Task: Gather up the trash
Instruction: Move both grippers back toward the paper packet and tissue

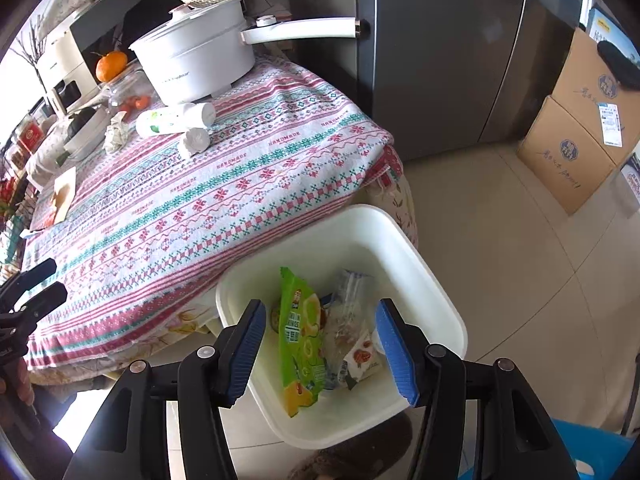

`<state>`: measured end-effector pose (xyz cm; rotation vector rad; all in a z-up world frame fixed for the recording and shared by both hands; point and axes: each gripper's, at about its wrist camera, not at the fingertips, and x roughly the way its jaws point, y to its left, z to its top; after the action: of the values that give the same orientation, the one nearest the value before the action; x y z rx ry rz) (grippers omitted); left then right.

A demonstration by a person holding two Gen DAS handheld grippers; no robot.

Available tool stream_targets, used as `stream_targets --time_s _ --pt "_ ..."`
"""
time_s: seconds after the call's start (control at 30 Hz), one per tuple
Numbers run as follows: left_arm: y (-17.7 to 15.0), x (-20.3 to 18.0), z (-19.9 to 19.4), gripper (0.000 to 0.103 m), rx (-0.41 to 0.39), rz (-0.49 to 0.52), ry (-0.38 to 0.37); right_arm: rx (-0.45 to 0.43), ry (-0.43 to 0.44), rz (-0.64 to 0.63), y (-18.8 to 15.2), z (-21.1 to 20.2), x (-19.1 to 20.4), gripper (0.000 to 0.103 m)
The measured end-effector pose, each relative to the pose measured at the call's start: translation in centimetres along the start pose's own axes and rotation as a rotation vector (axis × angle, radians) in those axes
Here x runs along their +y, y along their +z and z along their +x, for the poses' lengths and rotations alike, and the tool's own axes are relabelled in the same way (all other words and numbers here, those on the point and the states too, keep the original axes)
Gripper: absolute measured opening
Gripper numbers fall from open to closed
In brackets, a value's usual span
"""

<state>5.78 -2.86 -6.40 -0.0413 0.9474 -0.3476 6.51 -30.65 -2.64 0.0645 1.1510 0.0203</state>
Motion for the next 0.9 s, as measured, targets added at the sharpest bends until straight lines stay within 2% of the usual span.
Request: stream_targets --time_s 0.07,0.13,0.37,0.53,0.9 --pt "0.1 0.6 -0.3 0.091 -0.005 0.002 0.020 -0.001 0.013 -0.004 0.4 0.0 0.5 0.060" --pt "0.3 1.3 -0.6 0.093 -0.008 0.003 0.039 -0.004 0.015 -0.010 0.7 0.1 1.1 0.068" --pt "0.6 3.8 -1.7 0.099 -0.028 -0.013 0.096 -0.014 0.007 -0.055 1.6 0.3 3.7 0.074" --pt "1.0 5.8 -2.6 0.102 -0.049 -0.016 0.142 -0.013 -0.003 -0.088 2.4 0.7 5.9 0.083" --pt "2.1 11.1 -3.9 0.102 -0.076 -0.108 0.231 -0.029 0.025 -0.195 4.8 1.1 11.9 0.086"
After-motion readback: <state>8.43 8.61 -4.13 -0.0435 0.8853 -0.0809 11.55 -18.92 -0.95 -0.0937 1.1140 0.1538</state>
